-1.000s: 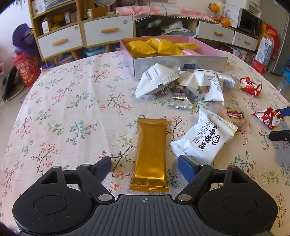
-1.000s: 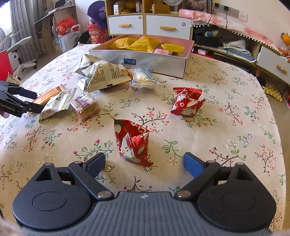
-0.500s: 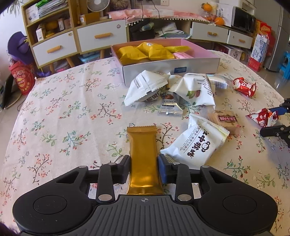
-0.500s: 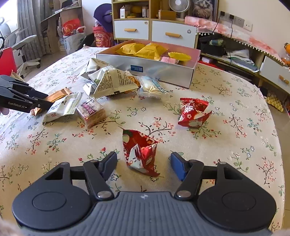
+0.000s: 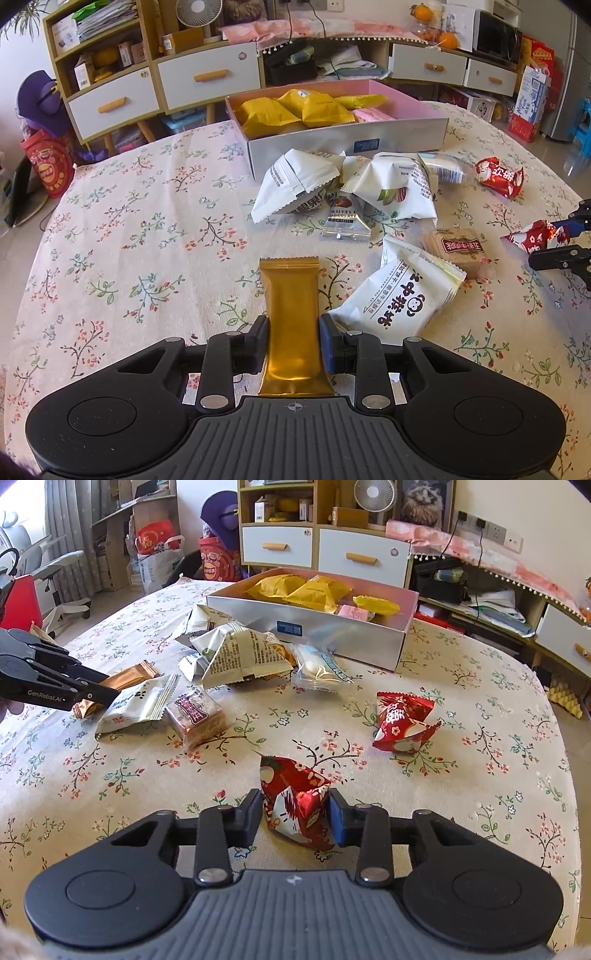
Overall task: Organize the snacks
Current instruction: 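Carry the gold bar packet with the left tool while the right tool carries the red candy into the box, then open the left tool in the box while the right tool releases the red candy, then move both tools back over the snack pile, then grasp the white printed packet with the left tool while the right tool grasps another red candy, then carry the white packet with the left tool while the right tool carries the red candy into the box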
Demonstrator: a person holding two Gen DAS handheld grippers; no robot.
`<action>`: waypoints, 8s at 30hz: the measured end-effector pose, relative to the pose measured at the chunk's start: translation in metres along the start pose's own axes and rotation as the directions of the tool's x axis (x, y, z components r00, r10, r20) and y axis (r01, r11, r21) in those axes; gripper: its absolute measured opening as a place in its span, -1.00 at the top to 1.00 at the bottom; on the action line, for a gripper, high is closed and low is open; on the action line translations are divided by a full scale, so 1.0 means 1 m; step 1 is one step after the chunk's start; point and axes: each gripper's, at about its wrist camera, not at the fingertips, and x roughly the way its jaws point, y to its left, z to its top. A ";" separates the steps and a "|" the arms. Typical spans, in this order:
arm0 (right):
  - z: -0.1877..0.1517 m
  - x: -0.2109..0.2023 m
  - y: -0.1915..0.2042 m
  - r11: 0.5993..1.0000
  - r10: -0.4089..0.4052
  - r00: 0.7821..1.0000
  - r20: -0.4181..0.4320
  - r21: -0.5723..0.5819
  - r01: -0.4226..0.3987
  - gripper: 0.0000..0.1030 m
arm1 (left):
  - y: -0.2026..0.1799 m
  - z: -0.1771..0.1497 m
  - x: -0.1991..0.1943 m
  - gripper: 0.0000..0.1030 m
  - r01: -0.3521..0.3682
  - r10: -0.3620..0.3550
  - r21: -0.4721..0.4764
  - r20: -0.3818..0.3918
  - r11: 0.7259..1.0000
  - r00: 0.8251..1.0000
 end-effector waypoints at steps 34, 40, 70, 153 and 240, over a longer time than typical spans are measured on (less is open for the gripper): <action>0.058 0.000 -0.012 0.996 0.010 0.993 0.120 0.083 -0.020 0.38 | -0.006 0.051 -0.012 0.49 0.025 -0.013 -0.110 0.102 0.994 0.995; 0.075 0.012 -0.021 0.992 0.003 0.990 0.138 0.127 -0.021 0.38 | -0.009 0.074 -0.008 0.49 0.046 -0.027 -0.158 0.126 0.986 0.992; 0.117 0.085 -0.079 0.920 -0.096 0.985 0.143 0.390 0.033 0.37 | 0.005 0.188 0.113 0.49 -0.014 0.010 -0.236 -0.019 0.972 1.000; 0.000 0.009 -0.058 0.963 -0.163 0.986 0.025 0.222 0.153 -0.99 | -0.049 -0.004 0.005 -0.94 0.050 -0.049 -0.022 0.018 0.999 0.999; 0.073 0.017 -0.044 0.945 -0.173 0.975 0.139 0.302 0.125 0.37 | -0.023 0.087 -0.012 0.13 0.108 -0.100 -0.091 0.086 0.990 0.991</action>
